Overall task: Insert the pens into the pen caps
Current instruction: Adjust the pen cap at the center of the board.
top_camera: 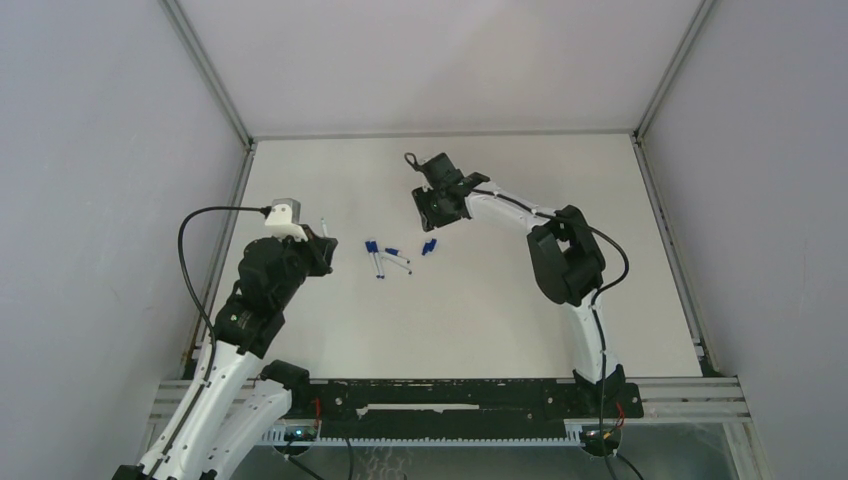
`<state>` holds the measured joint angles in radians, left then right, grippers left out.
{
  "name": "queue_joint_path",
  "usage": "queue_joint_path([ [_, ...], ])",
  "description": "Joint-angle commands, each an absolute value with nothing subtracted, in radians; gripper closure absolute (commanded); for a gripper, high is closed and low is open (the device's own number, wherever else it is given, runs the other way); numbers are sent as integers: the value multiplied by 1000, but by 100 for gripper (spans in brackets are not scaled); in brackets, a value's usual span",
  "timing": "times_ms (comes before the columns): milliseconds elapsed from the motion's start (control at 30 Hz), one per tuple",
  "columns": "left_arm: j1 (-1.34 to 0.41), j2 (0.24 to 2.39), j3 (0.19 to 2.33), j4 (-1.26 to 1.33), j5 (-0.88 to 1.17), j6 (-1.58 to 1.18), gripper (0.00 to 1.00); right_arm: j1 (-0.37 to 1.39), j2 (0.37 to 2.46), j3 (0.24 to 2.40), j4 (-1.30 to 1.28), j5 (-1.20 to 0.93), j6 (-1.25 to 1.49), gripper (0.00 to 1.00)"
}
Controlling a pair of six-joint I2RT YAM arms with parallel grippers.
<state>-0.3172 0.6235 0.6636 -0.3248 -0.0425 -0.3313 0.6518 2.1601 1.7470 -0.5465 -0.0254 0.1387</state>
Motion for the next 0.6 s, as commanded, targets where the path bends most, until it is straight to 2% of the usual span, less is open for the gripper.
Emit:
queue_joint_path([
  [0, -310, 616, 669, -304, -49, -315, 100, 637, 2111, 1724, -545, -13, 186, 48],
  [567, -310, 616, 670, -305, -51, -314, 100, 641, 2129, 1674, -546, -69, 210, 49],
])
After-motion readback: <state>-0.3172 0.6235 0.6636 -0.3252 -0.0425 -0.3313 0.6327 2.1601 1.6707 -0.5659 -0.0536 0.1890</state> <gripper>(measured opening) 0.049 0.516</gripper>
